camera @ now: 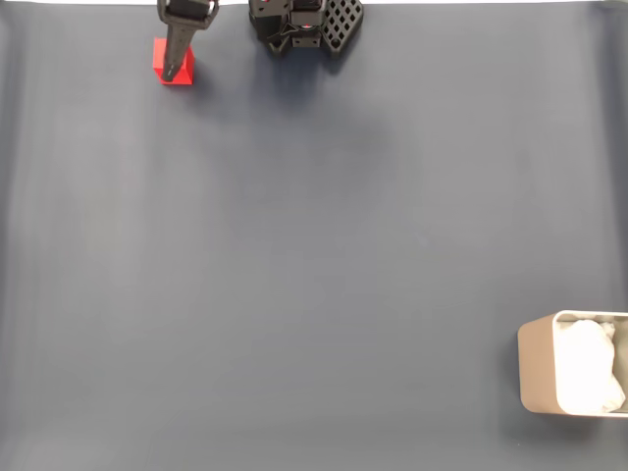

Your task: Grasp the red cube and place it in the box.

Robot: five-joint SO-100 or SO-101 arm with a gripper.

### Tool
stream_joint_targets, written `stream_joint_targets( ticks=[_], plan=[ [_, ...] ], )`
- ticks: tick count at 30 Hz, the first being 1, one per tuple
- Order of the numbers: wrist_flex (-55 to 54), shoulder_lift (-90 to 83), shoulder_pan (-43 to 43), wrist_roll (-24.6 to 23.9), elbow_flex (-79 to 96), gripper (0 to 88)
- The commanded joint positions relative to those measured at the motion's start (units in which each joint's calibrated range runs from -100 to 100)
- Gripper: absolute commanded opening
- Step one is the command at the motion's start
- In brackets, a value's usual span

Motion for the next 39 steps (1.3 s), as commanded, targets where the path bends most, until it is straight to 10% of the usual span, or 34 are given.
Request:
stream_joint_targets(
  ticks=[1, 39],
  plan=[
    [-1.5, -0.2, -1.4, 0.8, 0.2, 30.0],
    [-3.0, 5.7, -2.9, -0.2, 5.4, 31.3]
  ],
)
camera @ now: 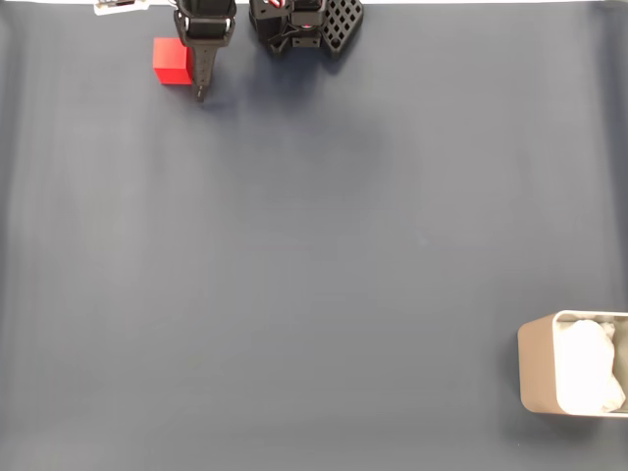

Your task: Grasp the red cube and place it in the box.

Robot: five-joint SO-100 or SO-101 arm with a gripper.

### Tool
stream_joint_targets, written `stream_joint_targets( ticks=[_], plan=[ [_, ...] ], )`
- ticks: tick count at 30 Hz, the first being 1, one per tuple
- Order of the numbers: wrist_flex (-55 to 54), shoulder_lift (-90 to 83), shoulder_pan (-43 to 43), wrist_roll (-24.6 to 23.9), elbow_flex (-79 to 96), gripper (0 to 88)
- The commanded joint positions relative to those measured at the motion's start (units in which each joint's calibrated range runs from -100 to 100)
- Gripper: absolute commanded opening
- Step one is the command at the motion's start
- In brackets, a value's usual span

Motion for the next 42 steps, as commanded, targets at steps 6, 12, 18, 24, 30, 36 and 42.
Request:
stream_joint_targets(
  ticks=[6, 12, 18, 24, 30, 36, 42],
  plan=[
    [1.2, 0.2, -1.6, -3.3, -2.1, 31.1],
    [3.0, 0.7, -3.2, -6.2, -4.2, 30.6],
    [4.4, 0.2, -4.2, -8.4, -6.3, 30.9],
    [4.4, -0.4, -4.7, -8.9, -7.0, 30.6],
    [3.5, -0.4, -5.0, -10.2, -7.7, 29.3],
    [1.8, -0.4, -5.6, -10.7, -7.7, 29.9],
    [0.0, 1.3, -5.7, -11.5, -8.6, 30.1]
  ],
)
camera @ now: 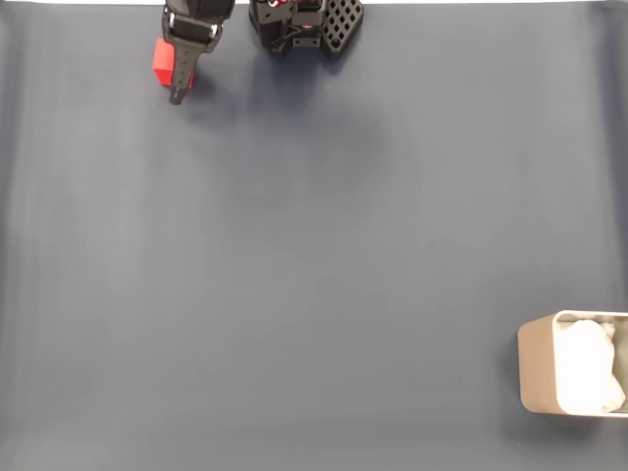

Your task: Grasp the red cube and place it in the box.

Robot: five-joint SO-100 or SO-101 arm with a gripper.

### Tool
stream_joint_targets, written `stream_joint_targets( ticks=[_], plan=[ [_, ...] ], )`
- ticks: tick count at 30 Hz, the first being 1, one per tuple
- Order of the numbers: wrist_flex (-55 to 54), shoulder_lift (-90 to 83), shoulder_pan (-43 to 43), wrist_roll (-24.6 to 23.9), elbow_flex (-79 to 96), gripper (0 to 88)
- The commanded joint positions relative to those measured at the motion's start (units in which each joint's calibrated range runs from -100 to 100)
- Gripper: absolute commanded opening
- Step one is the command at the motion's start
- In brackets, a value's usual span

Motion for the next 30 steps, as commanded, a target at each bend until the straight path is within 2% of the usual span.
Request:
stream_joint_targets(
  ticks=[1, 16, 30],
  plan=[
    [-1.7, 1.1, -0.5, -0.7, -3.5, 30.1],
    [-3.9, 2.5, -1.5, -1.7, -4.4, 29.8],
    [-4.2, 2.9, -1.5, -0.6, -4.5, 13.4]
  ],
)
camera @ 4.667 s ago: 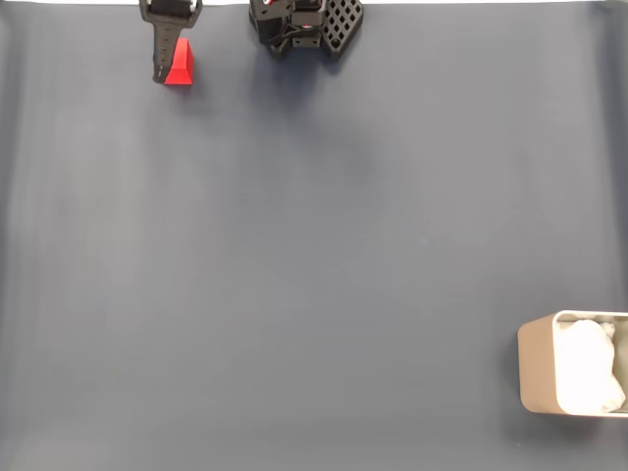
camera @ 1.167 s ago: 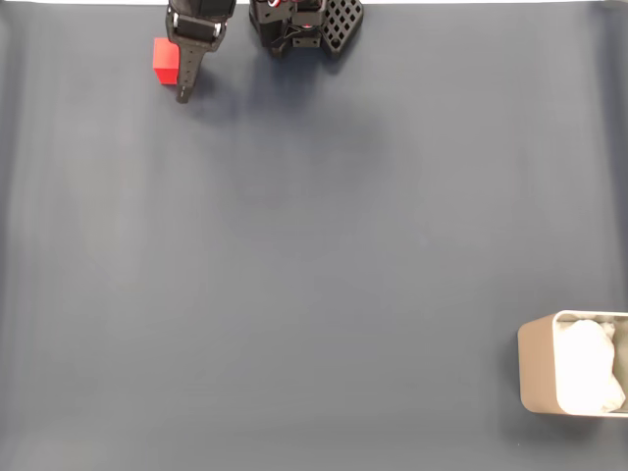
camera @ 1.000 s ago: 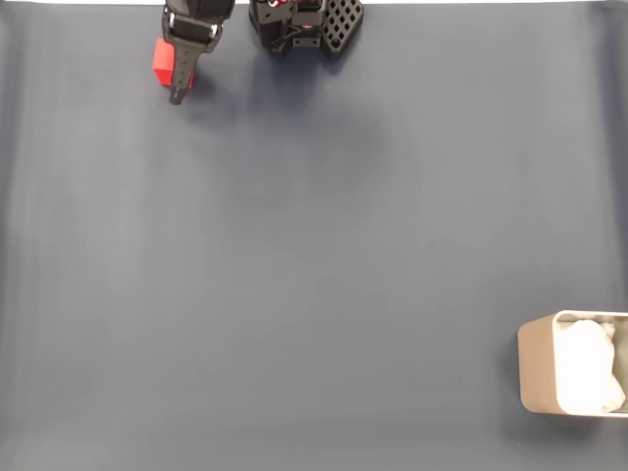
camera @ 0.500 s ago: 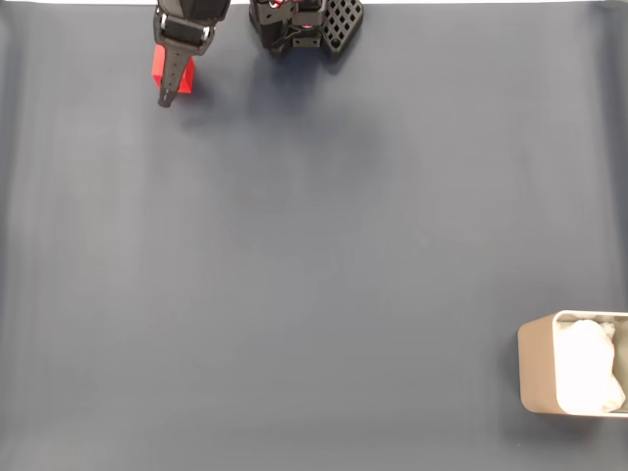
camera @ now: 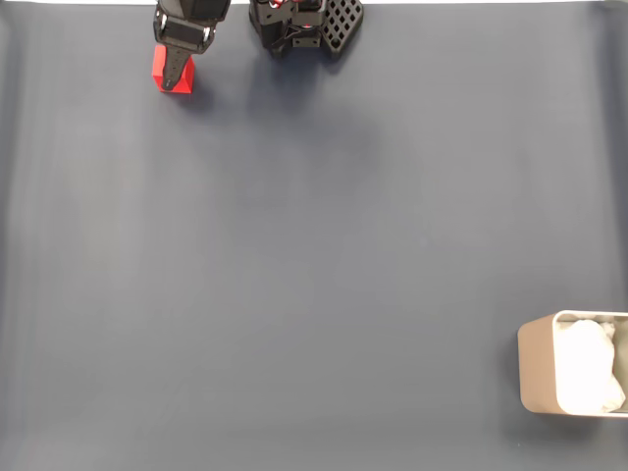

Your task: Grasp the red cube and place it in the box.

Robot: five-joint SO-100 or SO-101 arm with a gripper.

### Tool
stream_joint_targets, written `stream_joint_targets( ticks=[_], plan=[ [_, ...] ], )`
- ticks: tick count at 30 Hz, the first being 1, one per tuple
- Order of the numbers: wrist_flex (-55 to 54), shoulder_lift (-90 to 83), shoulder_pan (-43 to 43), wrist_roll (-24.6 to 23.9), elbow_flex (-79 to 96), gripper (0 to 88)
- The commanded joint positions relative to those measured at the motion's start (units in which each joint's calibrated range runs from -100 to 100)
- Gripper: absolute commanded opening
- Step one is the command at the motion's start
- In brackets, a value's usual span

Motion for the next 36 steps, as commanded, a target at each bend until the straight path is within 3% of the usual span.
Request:
stream_joint_targets(
  ticks=[1, 14, 36],
  plan=[
    [-1.1, 0.1, -0.2, 0.5, -3.1, 12.5],
    [-0.6, -0.3, -0.2, 1.0, -2.9, 5.9],
    [-0.4, -0.2, -0.3, 2.1, -6.0, 5.4]
  ],
)
